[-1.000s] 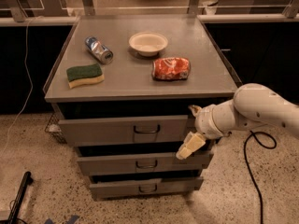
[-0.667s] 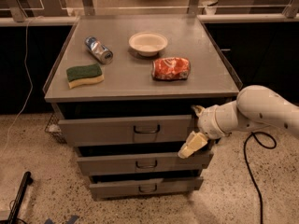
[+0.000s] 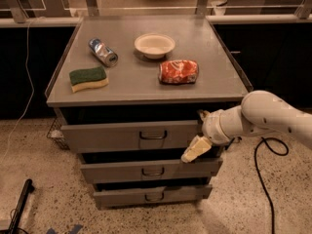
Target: Open top drawer
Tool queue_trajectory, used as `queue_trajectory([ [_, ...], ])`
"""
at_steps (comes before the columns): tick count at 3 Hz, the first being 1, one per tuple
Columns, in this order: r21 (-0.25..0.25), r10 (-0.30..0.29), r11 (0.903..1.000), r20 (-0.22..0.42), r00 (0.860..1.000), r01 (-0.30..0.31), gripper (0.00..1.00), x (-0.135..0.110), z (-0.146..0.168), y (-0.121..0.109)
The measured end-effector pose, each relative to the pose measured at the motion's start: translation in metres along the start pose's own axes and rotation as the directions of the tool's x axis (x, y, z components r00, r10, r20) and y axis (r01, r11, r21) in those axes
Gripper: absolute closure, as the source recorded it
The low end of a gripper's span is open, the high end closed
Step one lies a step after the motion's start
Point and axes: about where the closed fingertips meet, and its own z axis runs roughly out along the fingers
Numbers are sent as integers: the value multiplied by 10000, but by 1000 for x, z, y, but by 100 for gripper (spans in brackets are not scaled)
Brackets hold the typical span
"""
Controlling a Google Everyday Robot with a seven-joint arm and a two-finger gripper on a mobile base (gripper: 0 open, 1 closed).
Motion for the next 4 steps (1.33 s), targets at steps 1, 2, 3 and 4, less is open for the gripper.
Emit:
queue_trajectory([
  [1,2,138,9999,-31,9999,-138,0,-4,10,-1],
  [2,-1,143,9999,-29,9999,-143,18,-5,10,-1],
  [3,-2,142,9999,-29,9999,-142,41,-5,10,-1],
  [4,-5,138,9999,-34,9999,-138,65,-8,7,-1],
])
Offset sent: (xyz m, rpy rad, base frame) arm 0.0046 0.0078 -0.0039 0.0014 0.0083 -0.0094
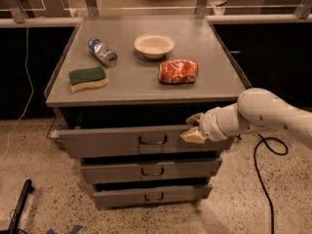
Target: Open top drawer
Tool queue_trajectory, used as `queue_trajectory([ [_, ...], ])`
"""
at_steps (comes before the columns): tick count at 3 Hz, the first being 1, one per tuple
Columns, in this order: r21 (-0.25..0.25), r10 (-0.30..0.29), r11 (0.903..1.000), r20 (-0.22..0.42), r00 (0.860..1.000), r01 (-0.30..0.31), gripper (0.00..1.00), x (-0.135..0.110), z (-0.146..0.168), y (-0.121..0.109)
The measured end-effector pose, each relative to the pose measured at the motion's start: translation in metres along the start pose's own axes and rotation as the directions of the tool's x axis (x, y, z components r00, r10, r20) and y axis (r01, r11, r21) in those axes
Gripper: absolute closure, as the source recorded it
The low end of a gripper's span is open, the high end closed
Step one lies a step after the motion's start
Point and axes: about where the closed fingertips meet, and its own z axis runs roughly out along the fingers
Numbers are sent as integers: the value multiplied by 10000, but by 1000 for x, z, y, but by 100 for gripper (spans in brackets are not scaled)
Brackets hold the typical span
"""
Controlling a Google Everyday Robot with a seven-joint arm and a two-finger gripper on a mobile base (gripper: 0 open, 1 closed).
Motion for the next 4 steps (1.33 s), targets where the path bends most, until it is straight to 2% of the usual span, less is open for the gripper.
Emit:
queue_trajectory([
  [1,0,0,10000,0,10000,0,87,-3,-5,-1],
  [2,-84,108,9999,-72,9999,-109,100,2,-18,12],
  [3,-94,102,9999,-68,9999,-103,100,1,-18,12],
  [4,-94,102,9999,-68,9999,-103,82,1,-18,12],
])
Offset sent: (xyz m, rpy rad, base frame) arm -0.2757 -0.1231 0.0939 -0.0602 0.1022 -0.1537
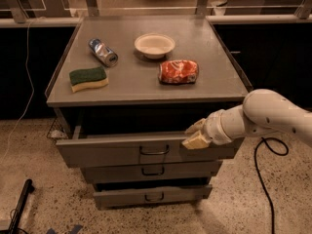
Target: Open top drawer
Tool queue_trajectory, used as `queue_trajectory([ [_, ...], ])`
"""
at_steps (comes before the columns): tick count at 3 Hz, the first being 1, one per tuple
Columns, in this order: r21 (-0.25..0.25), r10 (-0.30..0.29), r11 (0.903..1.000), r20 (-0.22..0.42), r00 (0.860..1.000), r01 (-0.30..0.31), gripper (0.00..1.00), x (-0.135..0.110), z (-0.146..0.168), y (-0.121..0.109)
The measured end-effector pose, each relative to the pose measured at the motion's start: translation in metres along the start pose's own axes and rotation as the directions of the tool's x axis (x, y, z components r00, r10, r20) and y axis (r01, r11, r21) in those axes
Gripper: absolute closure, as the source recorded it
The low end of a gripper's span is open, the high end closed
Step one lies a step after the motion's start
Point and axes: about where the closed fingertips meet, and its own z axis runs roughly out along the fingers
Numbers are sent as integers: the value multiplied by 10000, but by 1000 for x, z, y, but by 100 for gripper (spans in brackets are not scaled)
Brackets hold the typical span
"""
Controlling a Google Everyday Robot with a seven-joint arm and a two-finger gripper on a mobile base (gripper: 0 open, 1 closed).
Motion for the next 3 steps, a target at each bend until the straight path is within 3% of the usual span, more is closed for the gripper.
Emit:
queue_trajectory([
  [2,-1,-1,10000,0,10000,1,35,0,0,0],
  [3,-2,-1,10000,0,10000,1,34,0,0,0],
])
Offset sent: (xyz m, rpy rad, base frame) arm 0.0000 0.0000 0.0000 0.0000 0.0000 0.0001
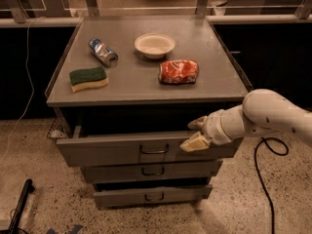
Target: Open top drawer
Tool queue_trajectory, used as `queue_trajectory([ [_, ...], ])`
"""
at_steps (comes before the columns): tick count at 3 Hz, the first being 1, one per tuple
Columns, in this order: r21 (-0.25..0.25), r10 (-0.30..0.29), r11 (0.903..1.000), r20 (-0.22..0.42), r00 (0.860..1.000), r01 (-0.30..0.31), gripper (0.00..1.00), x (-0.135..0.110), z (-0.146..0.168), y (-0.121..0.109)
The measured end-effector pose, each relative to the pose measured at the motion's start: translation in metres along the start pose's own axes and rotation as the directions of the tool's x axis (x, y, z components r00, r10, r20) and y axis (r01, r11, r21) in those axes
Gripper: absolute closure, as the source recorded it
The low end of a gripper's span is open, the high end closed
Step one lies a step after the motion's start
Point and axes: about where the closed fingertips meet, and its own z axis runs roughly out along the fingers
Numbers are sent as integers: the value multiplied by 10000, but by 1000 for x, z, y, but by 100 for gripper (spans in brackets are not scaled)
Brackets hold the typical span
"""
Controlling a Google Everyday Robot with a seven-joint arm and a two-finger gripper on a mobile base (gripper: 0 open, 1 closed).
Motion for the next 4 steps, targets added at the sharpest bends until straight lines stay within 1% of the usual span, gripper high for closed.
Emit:
queue_trajectory([
  [1,-1,0,10000,0,10000,0,57,0,0,0],
  [2,-103,57,9999,88,9999,-56,81,5,0,7],
  [3,-398,-54,9992,528,9986,75,100,2,-9,44],
  [4,-474,-70,9988,585,9983,98,100,3,-14,51],
])
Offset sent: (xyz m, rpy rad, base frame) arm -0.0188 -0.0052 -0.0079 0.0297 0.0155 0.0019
